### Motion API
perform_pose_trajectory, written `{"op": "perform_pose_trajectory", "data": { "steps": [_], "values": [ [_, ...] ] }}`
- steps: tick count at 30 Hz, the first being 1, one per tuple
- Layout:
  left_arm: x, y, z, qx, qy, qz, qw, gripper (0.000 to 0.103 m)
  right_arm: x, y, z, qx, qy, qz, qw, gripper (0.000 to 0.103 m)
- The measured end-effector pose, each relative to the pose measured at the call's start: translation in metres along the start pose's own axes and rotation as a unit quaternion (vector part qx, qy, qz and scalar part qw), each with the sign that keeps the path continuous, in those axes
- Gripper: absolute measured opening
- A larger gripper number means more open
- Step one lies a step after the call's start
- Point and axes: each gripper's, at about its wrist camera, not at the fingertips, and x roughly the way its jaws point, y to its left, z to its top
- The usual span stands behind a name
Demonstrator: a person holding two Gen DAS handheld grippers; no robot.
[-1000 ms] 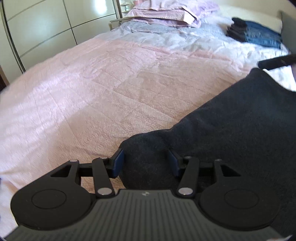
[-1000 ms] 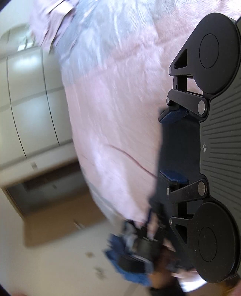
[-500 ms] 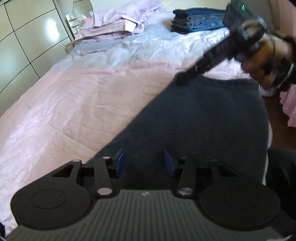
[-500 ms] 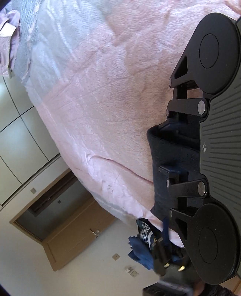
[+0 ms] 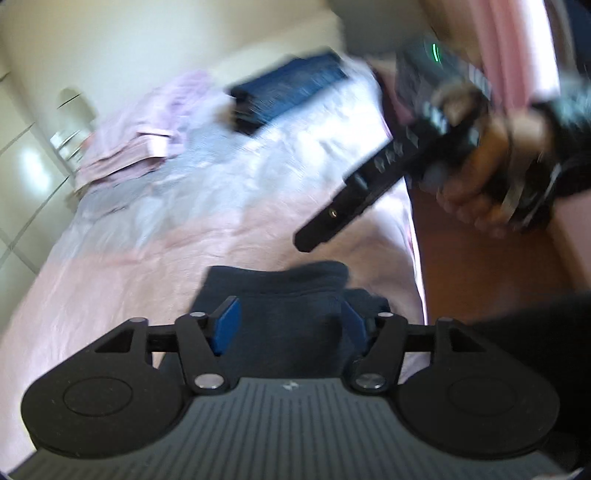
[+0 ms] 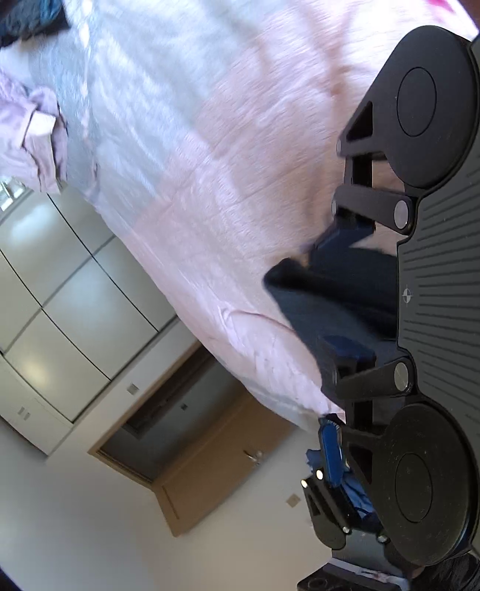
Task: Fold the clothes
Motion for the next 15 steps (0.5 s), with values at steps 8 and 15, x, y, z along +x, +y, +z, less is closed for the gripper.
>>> {"op": "perform_pose_trajectory", "data": {
  "steps": [8,15],
  "values": [
    [0.014,0.002,-0.002,-0.021,0.003,-0.008,0.9997,0.006,-0.031,0.002,-0.024,-0.007,-0.010,-0.014,1.000,0.060],
    [-0.012,0.014,-0.016,-0.050,-0.023,0.003,0.9985,0.004,-0.008,0.011,-0.037,0.020,0.041,0.069,0.997,0.060]
  ]
}}
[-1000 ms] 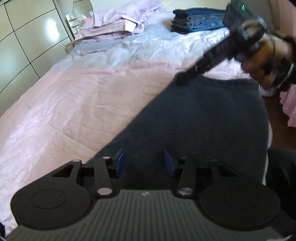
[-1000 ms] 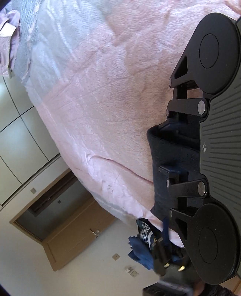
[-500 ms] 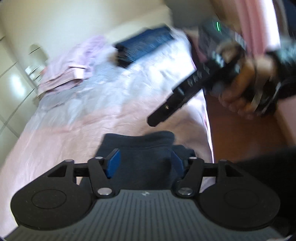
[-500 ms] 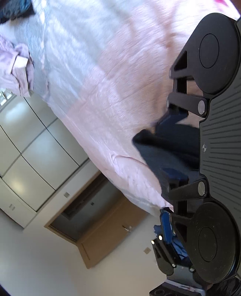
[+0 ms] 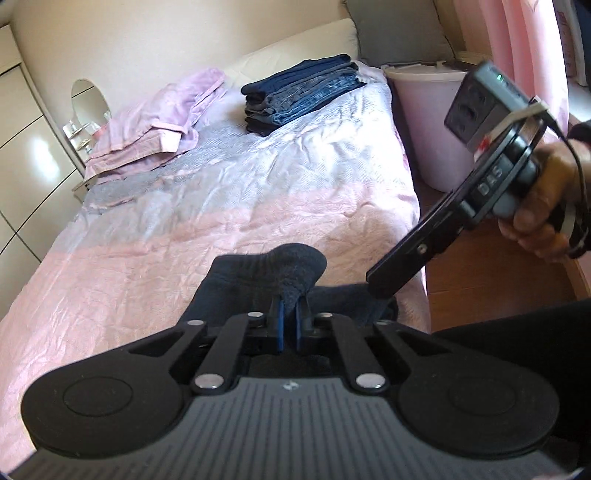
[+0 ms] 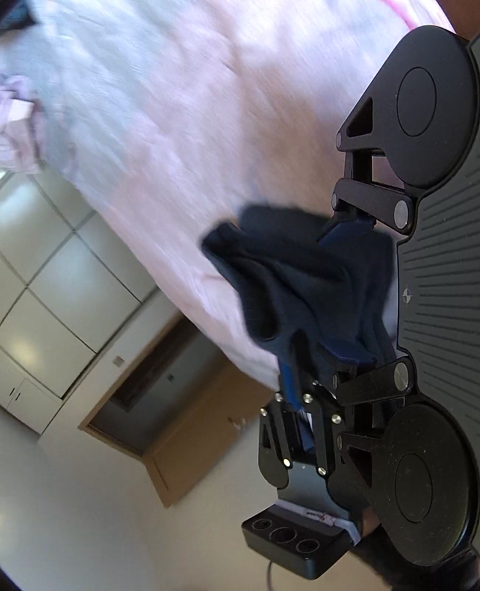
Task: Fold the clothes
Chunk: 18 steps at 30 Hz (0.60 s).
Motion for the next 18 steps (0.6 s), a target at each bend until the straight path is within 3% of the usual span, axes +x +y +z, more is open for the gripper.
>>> {"op": "perform_pose_trajectory", "data": {
  "steps": [4,8,13,15,18],
  "values": [
    [0.004,-0.002,-0.009,0.001,0.002,-0.007,1.0000,0.004,0.022,-0.011,-0.002,0.041,0.004,0.007,0.999,0.055],
    [-0.002,-0.003,-0.008,-0.007,-0.015,-0.004,0.9999,0.004,0.029,-0.019,0.005,0.068,0.010,-0.003,0.998,0.016],
    [0.000,-0.009,0.006,-0.011,-0.041,-0.001,0.9991,0.004,0.013,-0.011,0.036,0.044,-0.019,0.002,0.999,0.009],
    [0.013,-0.019,0.009,0.008,-0.024,-0.003,0.9997,0.004,0.012,-0.011,0.043,0.027,-0.021,-0.016,0.999,0.009],
    [0.036,-0.039,0.002,0.051,0.006,-0.002,0.9987,0.004,0.023,-0.021,0.034,0.024,0.010,-0.050,0.998,0.009]
  ]
}}
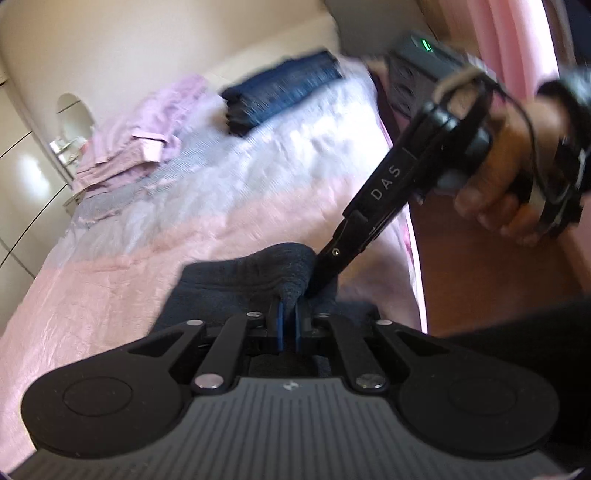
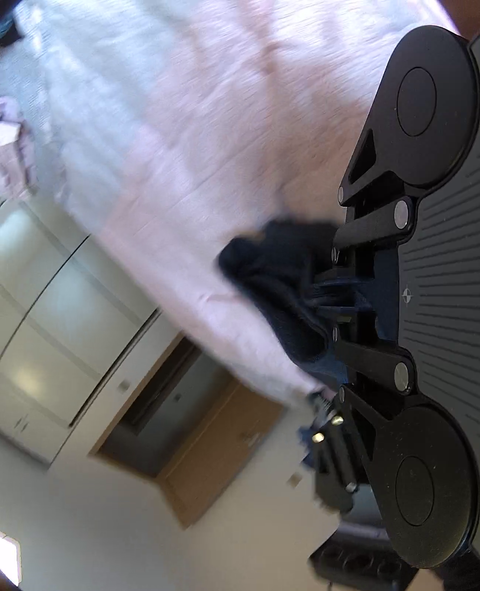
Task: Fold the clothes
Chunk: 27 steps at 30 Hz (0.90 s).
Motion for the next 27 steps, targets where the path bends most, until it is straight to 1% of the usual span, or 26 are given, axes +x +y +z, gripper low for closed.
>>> {"op": "perform_pose_trajectory", "data": {
  "steps": [2,4,5,6,8,9,11,15,18,22,27],
  "values": [
    [0.001,-0.009,-0.005,0.013,-0.007,0.009,0.9999,0.004,0.004,-0.006,-0.009,0.000,0.020,-0.012,1.000,0.009],
    [-0.011,0.002,-0.009,-0.038,-0.029,0.018,0.9987,0.004,-0.001,-0.008,-0.011,0.001,0.016,-0.017,1.000,0.010],
    [-0.021,0.010,-0.012,-0.062,-0.043,0.033,0.9966,0.004,-0.005,-0.006,-0.009,-0.005,0.005,-0.019,1.000,0.016],
    [-0.030,0.019,-0.016,-0.085,-0.055,0.044,0.9938,0.004,-0.010,-0.004,-0.007,-0.011,-0.005,-0.022,1.000,0.031],
    [-0.049,0.037,-0.023,-0.126,-0.074,0.063,0.9873,0.004,-0.019,0.002,-0.004,-0.032,-0.022,-0.033,0.999,0.043],
    [-0.055,0.042,-0.026,-0.134,-0.077,0.068,0.9857,0.004,-0.021,0.005,0.000,-0.042,-0.029,-0.032,0.998,0.044],
    [-0.061,0.044,-0.031,-0.133,-0.075,0.071,0.9858,0.004,-0.016,0.010,0.007,-0.053,-0.031,-0.017,0.998,0.044],
    [-0.066,0.044,-0.038,-0.131,-0.071,0.073,0.9861,0.004,0.005,0.022,0.017,-0.084,-0.014,0.008,0.996,0.043],
    [-0.066,0.040,-0.039,-0.129,-0.074,0.071,0.9862,0.004,0.032,0.027,0.024,-0.118,0.008,0.000,0.993,0.043],
    [-0.070,0.041,-0.037,-0.130,-0.088,0.076,0.9847,0.004,0.065,0.024,0.033,-0.142,0.033,-0.009,0.989,0.043],
    [-0.074,0.048,-0.036,-0.133,-0.095,0.082,0.9831,0.004,0.090,0.020,0.043,-0.159,0.044,0.008,0.986,0.043]
  ]
}}
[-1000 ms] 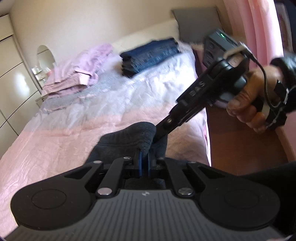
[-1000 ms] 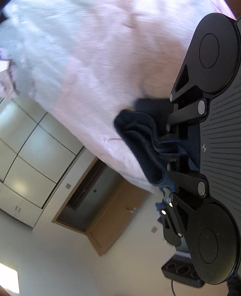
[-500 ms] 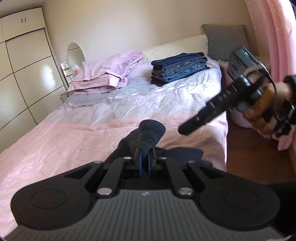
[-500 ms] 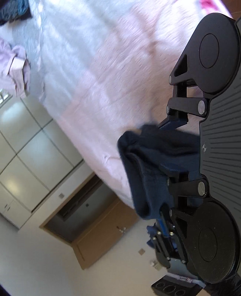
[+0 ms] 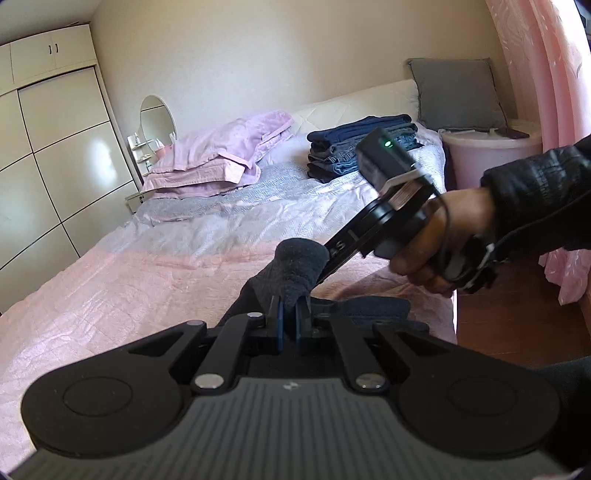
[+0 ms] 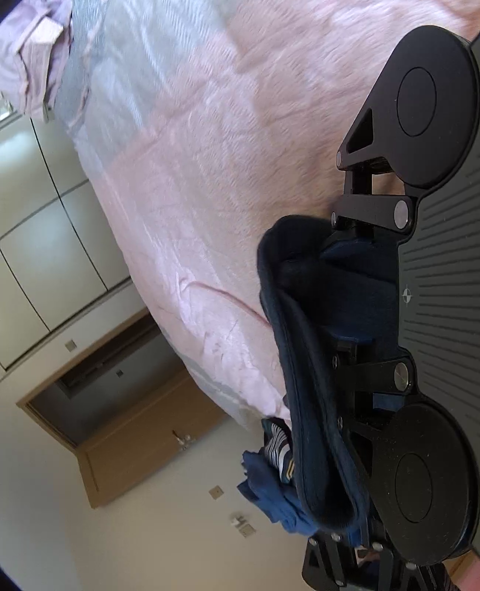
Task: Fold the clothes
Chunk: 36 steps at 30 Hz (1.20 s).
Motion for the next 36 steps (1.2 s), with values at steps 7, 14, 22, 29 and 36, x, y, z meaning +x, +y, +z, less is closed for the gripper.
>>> {"op": "perform_pose_trajectory", "data": {
  "steps": [7,14,22,29,36],
  "values": [
    [0.003,-0.005,0.000,0.004,-0.002,-0.012,0.9999,0.004,-0.005,-0.011,-0.004,0.007,-0.005,-0.019,1.000,0.002],
    [0.031,-0.037,0.002,0.058,0.033,-0.061,0.9959,0.010,-0.058,-0.026,-0.025,0.043,-0.062,-0.067,0.995,0.000],
    [0.030,-0.069,-0.005,0.113,0.055,-0.079,0.9890,0.023,-0.099,-0.004,-0.041,0.033,-0.085,-0.082,0.992,0.010],
    [-0.031,-0.017,-0.023,0.032,0.047,0.012,0.9983,0.024,-0.109,0.064,-0.054,-0.050,-0.087,-0.023,0.995,0.023],
    [-0.046,0.028,-0.083,-0.030,0.177,0.119,0.9765,0.025,-0.077,0.085,-0.079,-0.115,0.026,-0.074,0.990,0.023]
  ]
}}
